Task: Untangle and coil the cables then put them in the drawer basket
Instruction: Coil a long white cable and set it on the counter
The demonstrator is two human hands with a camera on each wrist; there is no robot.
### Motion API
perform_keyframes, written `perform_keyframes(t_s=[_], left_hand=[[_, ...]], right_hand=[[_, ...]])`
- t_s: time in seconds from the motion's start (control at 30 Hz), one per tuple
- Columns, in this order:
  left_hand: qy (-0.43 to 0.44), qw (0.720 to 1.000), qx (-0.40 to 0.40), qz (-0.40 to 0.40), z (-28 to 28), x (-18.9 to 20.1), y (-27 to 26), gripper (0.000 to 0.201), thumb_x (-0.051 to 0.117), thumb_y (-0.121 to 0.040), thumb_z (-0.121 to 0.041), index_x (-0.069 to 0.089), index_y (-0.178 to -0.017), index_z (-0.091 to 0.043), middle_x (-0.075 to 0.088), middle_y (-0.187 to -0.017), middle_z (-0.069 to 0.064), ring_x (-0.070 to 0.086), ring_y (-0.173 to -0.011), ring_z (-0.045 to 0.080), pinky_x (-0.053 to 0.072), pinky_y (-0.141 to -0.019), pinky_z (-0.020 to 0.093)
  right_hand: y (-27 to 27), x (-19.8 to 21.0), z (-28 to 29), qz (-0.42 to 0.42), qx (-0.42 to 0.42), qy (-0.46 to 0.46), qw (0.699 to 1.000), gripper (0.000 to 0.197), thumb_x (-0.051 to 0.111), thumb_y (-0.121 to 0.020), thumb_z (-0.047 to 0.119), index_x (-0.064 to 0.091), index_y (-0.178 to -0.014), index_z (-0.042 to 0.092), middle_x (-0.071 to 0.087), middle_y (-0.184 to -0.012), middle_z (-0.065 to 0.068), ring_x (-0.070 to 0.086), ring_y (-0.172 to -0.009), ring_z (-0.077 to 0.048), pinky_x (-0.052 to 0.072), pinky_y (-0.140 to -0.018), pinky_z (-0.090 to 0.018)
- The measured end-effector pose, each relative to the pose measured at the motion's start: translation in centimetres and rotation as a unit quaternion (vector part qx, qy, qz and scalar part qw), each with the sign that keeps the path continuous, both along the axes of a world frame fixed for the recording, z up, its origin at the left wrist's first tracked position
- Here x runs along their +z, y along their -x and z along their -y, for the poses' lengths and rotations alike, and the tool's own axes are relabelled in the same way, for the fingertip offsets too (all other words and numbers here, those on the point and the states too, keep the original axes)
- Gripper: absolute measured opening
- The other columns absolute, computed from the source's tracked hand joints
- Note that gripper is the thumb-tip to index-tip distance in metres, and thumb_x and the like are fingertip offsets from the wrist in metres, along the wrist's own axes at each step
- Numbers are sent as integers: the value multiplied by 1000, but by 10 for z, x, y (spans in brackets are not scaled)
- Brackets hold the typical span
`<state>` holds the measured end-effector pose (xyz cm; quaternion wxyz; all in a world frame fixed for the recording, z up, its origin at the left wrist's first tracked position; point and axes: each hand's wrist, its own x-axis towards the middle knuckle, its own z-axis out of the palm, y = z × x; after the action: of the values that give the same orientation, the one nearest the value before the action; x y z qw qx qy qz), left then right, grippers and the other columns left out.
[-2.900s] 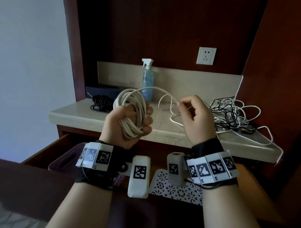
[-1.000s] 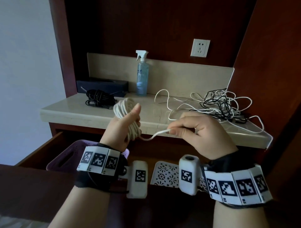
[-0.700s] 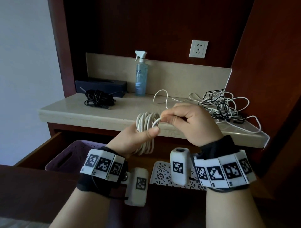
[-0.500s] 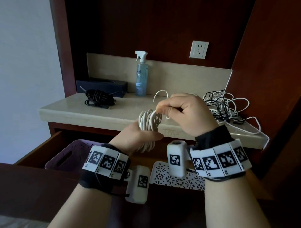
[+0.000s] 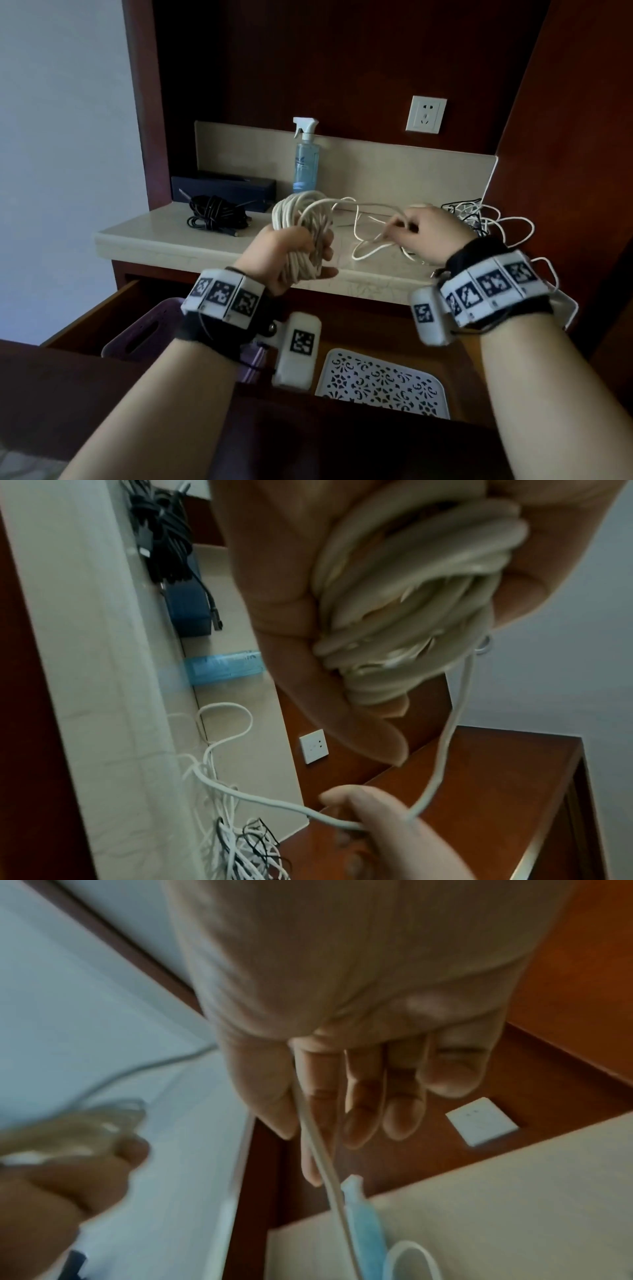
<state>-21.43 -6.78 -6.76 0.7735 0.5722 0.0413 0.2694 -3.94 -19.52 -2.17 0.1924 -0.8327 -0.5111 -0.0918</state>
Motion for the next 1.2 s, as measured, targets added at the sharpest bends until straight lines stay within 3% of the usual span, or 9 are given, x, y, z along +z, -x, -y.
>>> perform_keyframes(t_s=[0.1,0.23,0.37,0.53,0.6,0.67,0.8,0.93,1.2], left_hand=[[-1,1000,-20,-12,1,13,-14,37,43,-59,-2,56,-94,-1,61,-75,8,61,-63,17,55,-59,35],[-4,998,-53,-19,4,25,-33,37,43,-60,-2,56,-94,2,59,-77,10,60,-64,18,56,-59,36],[-4,999,-35,-42,-2,32,-46,26,45,-69,4,56,-92,3,58,-77,11,59,-63,18,57,-59,36],[41,997,38,-46,-15,35,-57,22,35,-84,9,56,-87,1,54,-76,11,54,-66,19,58,-62,37],[61,997,36,-43,-14,37,-58,21,36,-84,8,54,-88,0,53,-76,11,53,-67,19,58,-59,36],[72,996,23,-36,-10,40,-57,21,35,-85,7,53,-89,-1,53,-75,9,52,-66,18,58,-58,35],[86,996,-23,-14,-1,45,-49,21,33,-85,5,52,-92,-1,54,-78,10,52,-65,19,58,-56,34],[103,992,-68,2,2,51,-31,24,32,-85,1,54,-91,-2,56,-79,10,54,-66,19,57,-57,32],[130,987,-88,-25,-3,36,7,24,32,-86,-2,54,-95,0,57,-73,10,54,-65,21,57,-56,32]], right_hand=[[-32,-1,-17,-100,-96,94,986,43,42,-93,51,62,-102,14,61,-80,-5,57,-65,-16,40,-46,-21],[-50,5,-29,-421,-100,-47,900,39,29,-101,34,50,-116,5,59,-77,-16,58,-47,-22,33,-29,-13],[-73,58,-35,-117,-64,-199,971,29,34,-100,25,54,-114,9,57,-122,-9,57,-90,-25,41,-65,-27],[-66,135,-9,132,108,-301,938,19,45,-95,11,56,-111,15,45,-139,6,26,-134,-3,19,-101,-2],[-64,140,0,148,100,-253,951,18,46,-96,16,58,-107,22,54,-131,3,39,-131,-11,31,-108,-19],[-60,131,6,137,60,-204,967,16,45,-97,22,58,-105,24,64,-115,-5,58,-109,-25,45,-94,-41],[-52,93,16,-13,-7,-43,999,22,38,-99,26,57,-91,19,69,-88,-3,63,-74,-11,48,-73,-23],[-36,58,27,3,-89,118,989,32,36,-98,39,57,-76,28,53,-61,7,48,-53,-7,34,-48,-17],[20,-5,12,-45,-58,-72,995,21,48,-95,32,57,-86,16,51,-80,5,49,-79,-16,35,-62,-24]])
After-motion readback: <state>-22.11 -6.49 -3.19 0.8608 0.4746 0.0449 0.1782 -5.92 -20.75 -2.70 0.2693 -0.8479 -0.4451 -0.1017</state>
